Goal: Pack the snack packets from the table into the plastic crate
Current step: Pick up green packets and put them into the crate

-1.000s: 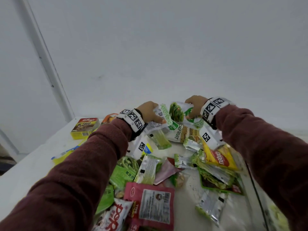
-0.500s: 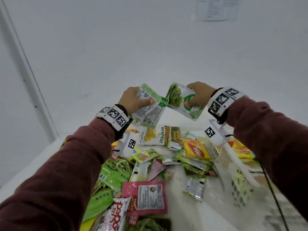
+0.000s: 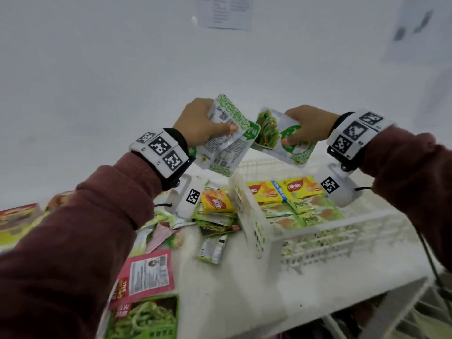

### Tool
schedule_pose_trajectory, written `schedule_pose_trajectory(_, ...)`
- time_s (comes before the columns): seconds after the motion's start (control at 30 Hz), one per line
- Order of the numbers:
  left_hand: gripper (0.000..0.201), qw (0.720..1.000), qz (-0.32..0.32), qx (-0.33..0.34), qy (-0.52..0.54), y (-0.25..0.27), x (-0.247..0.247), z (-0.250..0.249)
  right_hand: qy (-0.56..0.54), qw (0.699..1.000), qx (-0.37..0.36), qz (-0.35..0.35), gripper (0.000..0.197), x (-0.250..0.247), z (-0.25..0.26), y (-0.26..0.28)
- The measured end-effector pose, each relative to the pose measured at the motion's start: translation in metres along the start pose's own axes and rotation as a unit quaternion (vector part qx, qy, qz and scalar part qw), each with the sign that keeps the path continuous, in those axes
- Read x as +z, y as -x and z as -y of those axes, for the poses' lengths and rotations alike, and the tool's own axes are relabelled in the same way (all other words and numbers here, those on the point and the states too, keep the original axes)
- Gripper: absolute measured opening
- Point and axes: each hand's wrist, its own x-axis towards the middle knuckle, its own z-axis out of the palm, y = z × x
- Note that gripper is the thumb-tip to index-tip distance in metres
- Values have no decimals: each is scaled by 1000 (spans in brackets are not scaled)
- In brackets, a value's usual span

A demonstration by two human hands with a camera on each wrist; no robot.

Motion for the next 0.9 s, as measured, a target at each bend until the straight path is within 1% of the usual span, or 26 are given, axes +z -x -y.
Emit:
schedule_pose_trajectory(0.07, 55, 999, 30, 5, -19, -11, 26, -16, 18, 1000, 8, 21, 32, -1, -29, 5)
schedule_pose_trajectory(0.13, 42, 997, 55, 16, -53, -23, 58, -31, 50, 998, 8, 46, 28, 1, -58, 7)
schedule_pose_trajectory(0.17, 39, 994, 67, 19, -80, -27, 72, -36, 69, 995, 7, 65, 31, 4, -72, 6)
schedule_pose_trajectory(0.27, 35, 984, 111, -3, -137, -42, 116, -52, 97, 986, 3, 133, 56, 13, -115, -2)
schedule_pose_trajectory(0.3, 34, 981, 126, -14, -147, -51, 130, -55, 103, 983, -3, 155, 57, 15, -130, -6)
schedule_pose_trajectory(0.33, 35, 978, 137, -23, -155, -57, 141, -56, 107, 979, -10, 174, 53, 19, -141, -9)
schedule_pose_trajectory(0.4, 49, 974, 141, -55, -170, -67, 163, -61, 99, 974, -21, 202, 42, 28, -161, -16)
schedule_pose_trajectory(0.43, 51, 972, 142, -73, -174, -72, 173, -60, 79, 972, -27, 218, 43, 33, -169, -19)
schedule_pose_trajectory(0.5, 42, 966, 154, -109, -175, -80, 192, -56, 43, 965, -34, 256, 53, 43, -184, -26)
schedule_pose_trajectory(0.53, 42, 962, 161, -134, -174, -82, 201, -51, 37, 957, -37, 286, 55, 50, -189, -30)
schedule_pose_trajectory(0.57, 44, 956, 174, -157, -174, -81, 208, -47, 40, 946, -39, 319, 54, 58, -192, -32)
schedule_pose_trajectory(0.6, 50, 948, 190, -182, -178, -80, 214, -42, 57, 935, -45, 346, 54, 66, -194, -33)
schedule_pose_trajectory(0.63, 58, 939, 206, -202, -188, -79, 221, -35, 85, 926, -56, 364, 56, 75, -197, -35)
schedule_pose_trajectory(0.7, 71, 915, 235, -245, -218, -75, 235, -24, 132, 914, -85, 374, 60, 92, -203, -40)
schedule_pose_trajectory(0.73, 74, 904, 249, -257, -233, -73, 241, -18, 130, 909, -99, 384, 57, 99, -206, -43)
schedule_pose_trajectory(0.77, 75, 894, 264, -266, -246, -71, 247, -12, 117, 903, -114, 398, 49, 105, -210, -47)
schedule_pose_trajectory(0.83, 76, 875, 289, -287, -263, -70, 256, -3, 111, 897, -137, 405, 31, 109, -216, -56)
schedule_pose_trajectory(0.87, 74, 868, 298, -290, -273, -70, 259, 0, 111, 896, -141, 405, 25, 109, -218, -58)
schedule_pose_trajectory(0.9, 72, 863, 304, -288, -283, -70, 260, 2, 112, 896, -144, 406, 24, 107, -219, -60)
